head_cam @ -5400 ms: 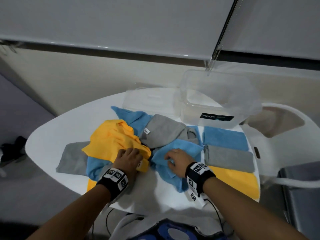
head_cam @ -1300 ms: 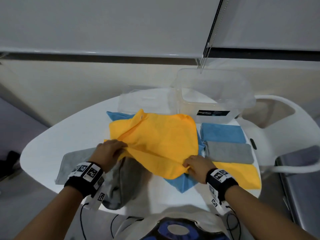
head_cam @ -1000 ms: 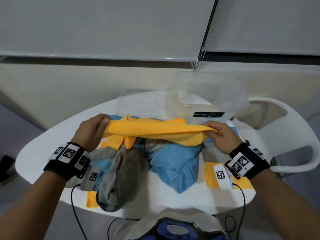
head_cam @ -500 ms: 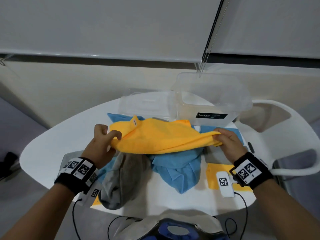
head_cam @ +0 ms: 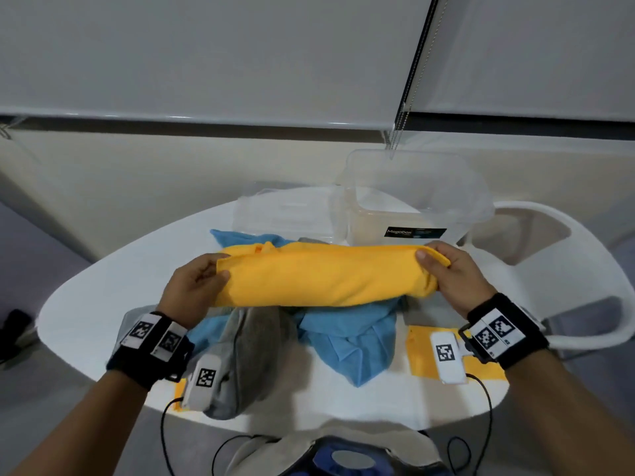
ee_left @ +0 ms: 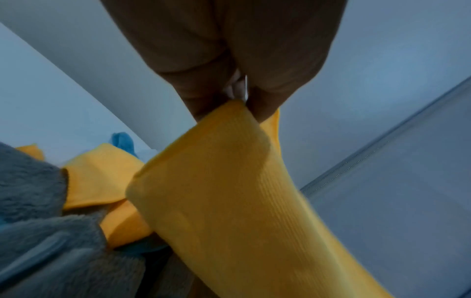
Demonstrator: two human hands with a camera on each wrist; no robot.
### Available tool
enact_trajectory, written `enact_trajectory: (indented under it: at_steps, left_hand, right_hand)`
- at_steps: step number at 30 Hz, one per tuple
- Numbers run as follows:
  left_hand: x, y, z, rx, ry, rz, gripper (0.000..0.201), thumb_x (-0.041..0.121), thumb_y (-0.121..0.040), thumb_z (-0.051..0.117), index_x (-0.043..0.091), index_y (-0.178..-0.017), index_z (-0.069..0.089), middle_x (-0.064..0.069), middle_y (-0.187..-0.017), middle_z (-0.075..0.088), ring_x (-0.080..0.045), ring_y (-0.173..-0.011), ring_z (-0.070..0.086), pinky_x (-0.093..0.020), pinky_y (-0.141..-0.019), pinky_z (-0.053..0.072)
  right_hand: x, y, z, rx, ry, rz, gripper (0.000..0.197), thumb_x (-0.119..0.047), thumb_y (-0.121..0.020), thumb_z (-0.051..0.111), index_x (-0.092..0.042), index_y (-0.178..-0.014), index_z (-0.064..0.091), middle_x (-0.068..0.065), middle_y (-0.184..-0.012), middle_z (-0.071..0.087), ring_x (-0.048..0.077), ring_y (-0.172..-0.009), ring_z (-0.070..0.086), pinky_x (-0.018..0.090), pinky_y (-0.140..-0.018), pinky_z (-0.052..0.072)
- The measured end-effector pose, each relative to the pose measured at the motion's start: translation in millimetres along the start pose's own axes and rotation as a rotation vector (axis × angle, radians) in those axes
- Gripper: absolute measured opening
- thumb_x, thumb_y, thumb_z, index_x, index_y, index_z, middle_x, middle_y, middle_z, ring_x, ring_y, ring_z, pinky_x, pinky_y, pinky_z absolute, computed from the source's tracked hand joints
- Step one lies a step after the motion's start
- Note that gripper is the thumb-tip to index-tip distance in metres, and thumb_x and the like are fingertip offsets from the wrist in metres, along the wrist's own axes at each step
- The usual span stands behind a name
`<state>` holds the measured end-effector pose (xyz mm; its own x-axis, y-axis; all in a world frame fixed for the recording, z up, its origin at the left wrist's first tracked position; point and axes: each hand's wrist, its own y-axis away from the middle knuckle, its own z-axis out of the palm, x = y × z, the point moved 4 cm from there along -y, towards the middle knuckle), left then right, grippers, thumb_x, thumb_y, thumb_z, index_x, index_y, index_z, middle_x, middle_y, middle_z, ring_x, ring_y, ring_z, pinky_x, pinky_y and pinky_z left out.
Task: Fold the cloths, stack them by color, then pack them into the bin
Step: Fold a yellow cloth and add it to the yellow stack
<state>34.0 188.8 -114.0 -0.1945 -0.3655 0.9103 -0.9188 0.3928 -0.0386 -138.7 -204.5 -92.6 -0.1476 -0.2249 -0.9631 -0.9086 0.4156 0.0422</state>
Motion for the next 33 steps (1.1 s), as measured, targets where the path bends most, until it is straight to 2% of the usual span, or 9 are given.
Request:
enact_trajectory:
  at_steps: [3, 5, 7, 11, 14, 17, 21, 28, 33]
  left_hand:
    - [17, 11, -15, -0.051, 0.087, 0.007, 0.002, 0.025, -0.081, 0.073, 0.024, -0.079, 0.071, 0.003, -0.063, 0.062, -0.015, -0.059, 0.053, -0.029, -0.058, 0.046]
    - [32, 6, -29, 0.021, 0.125, 0.024, 0.02, 0.014, -0.085, 0.07, 0.026, -0.069, 0.068, 0.008, -0.048, 0.049, -0.011, -0.043, 0.04, -0.018, -0.043, 0.037]
    - [49, -9, -38, 0.115, 0.161, 0.074, 0.03, 0.01, -0.09, 0.063, 0.026, -0.065, 0.064, 0.009, -0.043, 0.042, -0.008, -0.039, 0.034, -0.015, -0.039, 0.031]
    - [88, -53, -33, 0.181, 0.066, 0.181, 0.027, 0.013, -0.097, 0.054, 0.026, -0.073, 0.055, 0.013, -0.048, 0.05, -0.002, -0.042, 0.043, -0.019, -0.042, 0.041]
    - [117, -83, -35, 0.223, 0.014, 0.24, 0.023, 0.017, -0.098, 0.052, 0.03, -0.08, 0.054, 0.019, -0.056, 0.059, 0.002, -0.052, 0.051, -0.021, -0.056, 0.046]
    - [151, -94, -54, 0.322, 0.094, 0.374, 0.017, 0.022, -0.096, 0.053, 0.03, -0.081, 0.055, 0.019, -0.064, 0.061, -0.001, -0.064, 0.054, -0.027, -0.067, 0.048]
    - [166, -76, -74, 0.414, 0.161, 0.49, 0.022, 0.025, -0.096, 0.052, 0.03, -0.074, 0.054, 0.018, -0.062, 0.052, -0.004, -0.064, 0.043, -0.026, -0.061, 0.037]
    - [50, -19, -21, 0.127, 0.104, 0.178, 0.017, 0.038, -0.088, 0.052, 0.034, -0.073, 0.056, 0.016, -0.056, 0.047, 0.002, -0.056, 0.037, -0.019, -0.051, 0.031]
    - [-67, 34, 20, -0.125, -0.158, -0.155, 0.036, 0.045, -0.09, 0.054, 0.012, -0.075, 0.053, 0.011, -0.048, 0.044, -0.003, -0.044, 0.036, -0.022, -0.047, 0.031]
  right_hand:
    - [-10, 17, -12, -0.033, 0.058, -0.012, 0.03, -0.036, -0.085, 0.06, -0.006, -0.089, 0.065, 0.009, -0.081, 0.065, 0.013, -0.074, 0.059, 0.033, -0.071, 0.048]
    - [-23, 18, -20, 0.024, 0.019, -0.04, 0.022, -0.036, -0.084, 0.062, -0.015, -0.087, 0.068, 0.0, -0.08, 0.069, 0.011, -0.074, 0.063, 0.029, -0.068, 0.051]
    - [-34, 8, -22, 0.071, -0.046, -0.068, 0.014, -0.039, -0.083, 0.065, -0.025, -0.082, 0.068, -0.005, -0.077, 0.069, 0.011, -0.075, 0.062, 0.026, -0.067, 0.051]
    - [-50, -25, -14, 0.144, -0.126, -0.093, 0.032, -0.057, -0.071, 0.074, -0.027, -0.083, 0.071, -0.003, -0.077, 0.067, 0.016, -0.074, 0.06, 0.027, -0.064, 0.051]
    - [-66, -47, -11, 0.222, -0.168, -0.115, 0.019, -0.038, -0.084, 0.071, -0.021, -0.09, 0.069, 0.003, -0.082, 0.067, 0.021, -0.076, 0.062, 0.037, -0.069, 0.051]
    - [-96, -52, -19, 0.272, -0.344, -0.221, 0.011, -0.033, -0.081, 0.073, -0.023, -0.086, 0.073, 0.002, -0.082, 0.068, 0.02, -0.079, 0.061, 0.038, -0.074, 0.052]
    - [-109, -40, -27, 0.187, -0.523, -0.281, 0.006, -0.025, -0.086, 0.068, -0.021, -0.087, 0.072, 0.001, -0.084, 0.068, 0.021, -0.083, 0.062, 0.04, -0.079, 0.055]
    - [11, -7, -2, 0.036, -0.132, 0.01, 0.038, -0.064, -0.067, 0.076, -0.029, -0.083, 0.074, -0.004, -0.081, 0.071, 0.013, -0.078, 0.064, 0.032, -0.068, 0.056]
    - [111, 40, 34, -0.257, 0.02, 0.325, 0.032, -0.051, -0.075, 0.07, -0.022, -0.087, 0.073, -0.006, -0.076, 0.07, 0.013, -0.072, 0.063, 0.03, -0.063, 0.051]
